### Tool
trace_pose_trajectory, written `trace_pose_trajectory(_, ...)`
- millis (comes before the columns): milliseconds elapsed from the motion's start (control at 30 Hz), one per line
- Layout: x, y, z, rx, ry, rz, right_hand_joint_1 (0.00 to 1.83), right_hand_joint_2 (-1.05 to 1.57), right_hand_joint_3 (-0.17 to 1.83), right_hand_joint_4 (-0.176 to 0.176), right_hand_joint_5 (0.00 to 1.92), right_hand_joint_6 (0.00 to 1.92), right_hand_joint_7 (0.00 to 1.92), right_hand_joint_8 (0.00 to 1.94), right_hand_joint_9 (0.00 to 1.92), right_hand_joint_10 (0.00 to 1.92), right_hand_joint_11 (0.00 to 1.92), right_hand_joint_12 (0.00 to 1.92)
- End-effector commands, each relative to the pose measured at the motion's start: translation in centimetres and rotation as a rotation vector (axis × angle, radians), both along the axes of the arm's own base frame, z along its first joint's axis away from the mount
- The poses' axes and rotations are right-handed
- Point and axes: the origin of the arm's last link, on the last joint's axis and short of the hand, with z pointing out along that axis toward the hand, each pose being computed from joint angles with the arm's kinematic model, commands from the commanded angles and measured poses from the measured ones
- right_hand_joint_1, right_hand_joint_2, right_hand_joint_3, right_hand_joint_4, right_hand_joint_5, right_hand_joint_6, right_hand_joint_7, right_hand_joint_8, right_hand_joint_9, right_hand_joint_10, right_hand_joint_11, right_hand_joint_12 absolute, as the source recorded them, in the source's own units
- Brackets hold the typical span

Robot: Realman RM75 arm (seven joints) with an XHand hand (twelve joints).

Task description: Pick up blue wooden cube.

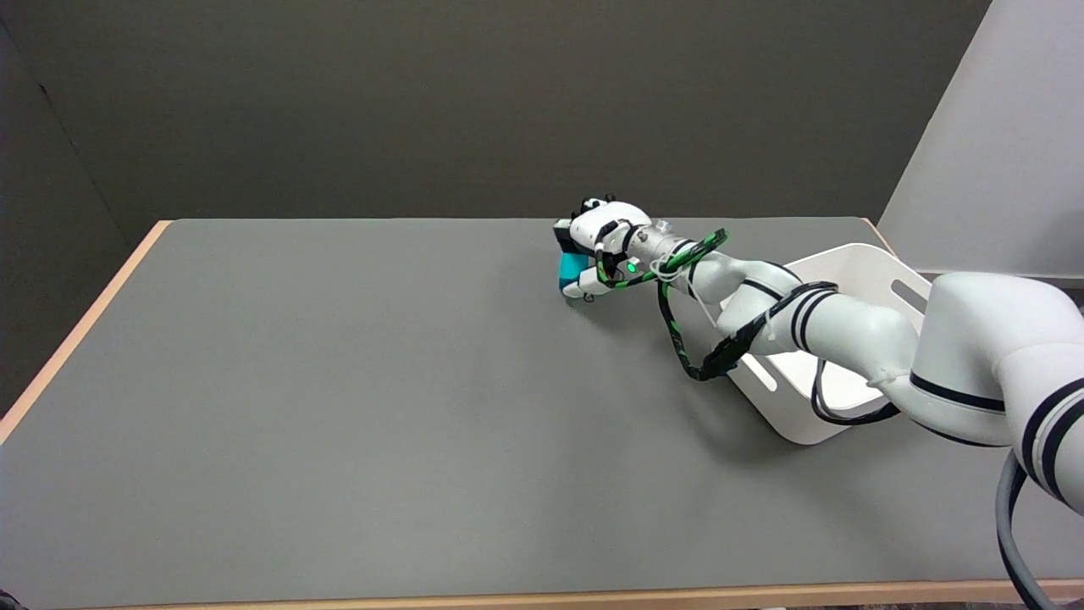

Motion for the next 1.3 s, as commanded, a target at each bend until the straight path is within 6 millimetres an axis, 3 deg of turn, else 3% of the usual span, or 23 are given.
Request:
trace_pose_trajectory(33,1.5,-0.2,1.0,-0.030,-0.086,0.071,1.13,1.26,0.20,-0.176,0.55,1.64,0.60,1.65,0.66,1.66,0.10,1.53)
trace_pose_trajectory(200,4.3,-0.4,3.0,-0.102,-0.219,0.156,1.13,1.22,0.28,-0.176,0.55,1.65,0.60,1.67,0.69,1.87,0.07,1.71)
trace_pose_trajectory(333,8.0,0.5,5.3,-0.151,-0.368,0.274,1.14,1.18,0.34,-0.176,0.57,1.63,0.62,1.66,0.72,1.90,0.00,1.85)
trace_pose_trajectory(367,8.8,1.2,6.6,-0.180,-0.410,0.304,1.14,1.18,0.33,-0.176,0.57,1.63,0.62,1.66,0.72,1.91,0.00,1.87)
trace_pose_trajectory(467,10.6,2.8,7.7,-0.195,-0.489,0.369,1.14,1.20,0.31,-0.176,0.55,1.65,0.61,1.67,0.70,1.92,0.01,1.91)
trace_pose_trajectory(533,12.9,4.8,9.8,-0.227,-0.547,0.446,1.13,1.21,0.29,-0.176,0.55,1.65,0.61,1.68,0.67,1.92,0.00,1.92)
trace_pose_trajectory(667,14.5,8.6,13.8,-0.306,-0.556,0.515,1.13,1.21,0.30,-0.176,0.56,1.64,0.61,1.68,0.66,1.92,0.00,1.92)
trace_pose_trajectory(733,14.9,11.0,16.5,-0.374,-0.494,0.545,1.13,1.20,0.30,-0.176,0.56,1.64,0.61,1.68,0.66,1.92,0.00,1.92)
trace_pose_trajectory(900,15.4,15.3,20.5,-0.514,-0.344,0.580,1.13,1.20,0.30,-0.176,0.56,1.64,0.61,1.67,0.67,1.92,0.00,1.92)
trace_pose_trajectory(1000,14.6,18.2,23.3,-0.619,-0.253,0.554,1.13,1.20,0.30,-0.176,0.57,1.63,0.61,1.67,0.67,1.92,0.00,1.92)
trace_pose_trajectory(1300,13.1,25.8,29.1,-0.861,-0.263,0.589,1.14,1.19,0.32,-0.176,0.57,1.63,0.62,1.66,0.68,1.92,0.00,1.92)
